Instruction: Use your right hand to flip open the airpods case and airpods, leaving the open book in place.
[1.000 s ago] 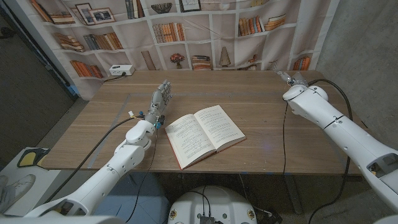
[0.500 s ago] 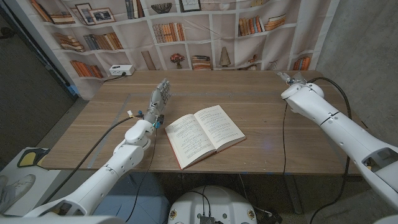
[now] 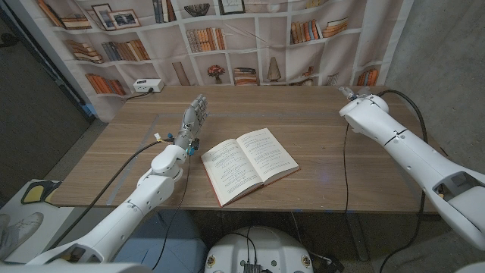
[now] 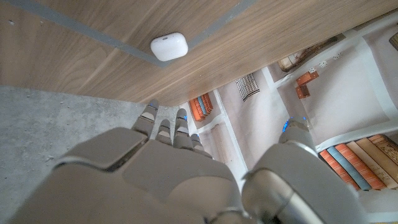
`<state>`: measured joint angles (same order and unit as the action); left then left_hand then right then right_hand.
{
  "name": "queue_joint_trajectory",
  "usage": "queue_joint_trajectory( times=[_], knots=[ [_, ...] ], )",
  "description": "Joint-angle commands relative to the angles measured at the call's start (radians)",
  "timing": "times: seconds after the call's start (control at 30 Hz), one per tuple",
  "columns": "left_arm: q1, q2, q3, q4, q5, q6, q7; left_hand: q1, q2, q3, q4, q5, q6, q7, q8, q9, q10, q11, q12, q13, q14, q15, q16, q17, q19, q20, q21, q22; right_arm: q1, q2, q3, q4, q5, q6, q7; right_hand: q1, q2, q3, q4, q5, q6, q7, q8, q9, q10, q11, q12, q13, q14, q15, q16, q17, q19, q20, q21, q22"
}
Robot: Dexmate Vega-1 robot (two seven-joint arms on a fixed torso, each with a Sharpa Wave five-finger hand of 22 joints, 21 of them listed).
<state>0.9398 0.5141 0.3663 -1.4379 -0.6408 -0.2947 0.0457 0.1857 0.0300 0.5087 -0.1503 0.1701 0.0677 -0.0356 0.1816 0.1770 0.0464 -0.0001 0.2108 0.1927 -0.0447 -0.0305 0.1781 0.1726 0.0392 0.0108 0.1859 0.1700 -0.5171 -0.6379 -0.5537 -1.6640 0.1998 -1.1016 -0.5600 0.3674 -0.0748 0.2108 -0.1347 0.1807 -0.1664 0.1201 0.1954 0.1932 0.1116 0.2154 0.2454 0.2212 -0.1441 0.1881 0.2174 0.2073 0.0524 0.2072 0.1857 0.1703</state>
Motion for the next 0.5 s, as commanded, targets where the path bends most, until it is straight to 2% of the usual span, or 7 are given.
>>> queue_joint_trajectory(
  times=[0.03,0.33,0.43,0.5],
  knots=[
    [-0.002,0.007,0.012,0.013,0.016,0.004,-0.006,0.011,-0.003,-0.005,0.002,0.004,-0.015,-0.006,-0.004,0.0,0.009,-0.005,0.005,0.004,0.003,0.001,0.003,0.001,0.002,0.007,0.006,0.004,0.072,0.005,-0.052,0.039,-0.021,-0.095,0.043,-0.012,-0.002,-0.003,0.006,0.005,-0.015,0.059,0.001,0.005,0.039,0.002,0.016,0.006,0.019,0.006,0.008,0.002,0.011,0.003,0.006,0.002],
    [-0.001,0.006,0.007,0.01,0.03,-0.011,0.011,0.013,-0.001,-0.005,0.002,0.004,-0.004,-0.005,0.002,0.0,0.014,-0.004,0.007,0.004,0.01,-0.004,0.005,0.001,0.007,0.005,0.008,0.004,0.127,0.002,-0.078,0.077,-0.017,-0.135,0.092,-0.033,-0.004,-0.014,0.015,0.005,-0.022,0.07,0.001,0.005,0.07,0.003,0.022,0.007,0.05,0.019,0.016,0.003,0.026,0.003,0.01,0.002],
    [0.0,0.006,0.007,0.007,0.031,-0.013,0.012,0.014,0.0,-0.005,0.001,0.004,-0.002,-0.004,0.003,0.0,0.015,-0.005,0.007,0.004,0.011,-0.004,0.005,0.001,0.008,0.004,0.008,0.004,0.179,-0.03,-0.139,0.094,-0.009,-0.146,0.175,-0.038,-0.003,-0.019,0.016,0.007,-0.03,0.07,0.001,0.005,0.112,0.003,0.03,0.007,0.065,0.007,0.015,0.002,0.042,0.002,0.012,0.002],
    [0.003,0.007,0.007,0.001,0.032,-0.012,0.015,0.014,0.0,-0.005,0.001,0.004,-0.001,-0.004,0.004,0.0,0.016,-0.006,0.008,0.004,0.011,-0.004,0.005,0.001,0.008,0.003,0.008,0.004,0.216,-0.039,-0.185,0.113,-0.014,-0.164,0.213,-0.037,-0.002,-0.019,0.016,0.008,-0.034,0.07,0.0,0.005,0.113,0.003,0.029,0.007,0.058,0.004,0.011,0.001,0.044,0.002,0.011,0.002]
  ],
)
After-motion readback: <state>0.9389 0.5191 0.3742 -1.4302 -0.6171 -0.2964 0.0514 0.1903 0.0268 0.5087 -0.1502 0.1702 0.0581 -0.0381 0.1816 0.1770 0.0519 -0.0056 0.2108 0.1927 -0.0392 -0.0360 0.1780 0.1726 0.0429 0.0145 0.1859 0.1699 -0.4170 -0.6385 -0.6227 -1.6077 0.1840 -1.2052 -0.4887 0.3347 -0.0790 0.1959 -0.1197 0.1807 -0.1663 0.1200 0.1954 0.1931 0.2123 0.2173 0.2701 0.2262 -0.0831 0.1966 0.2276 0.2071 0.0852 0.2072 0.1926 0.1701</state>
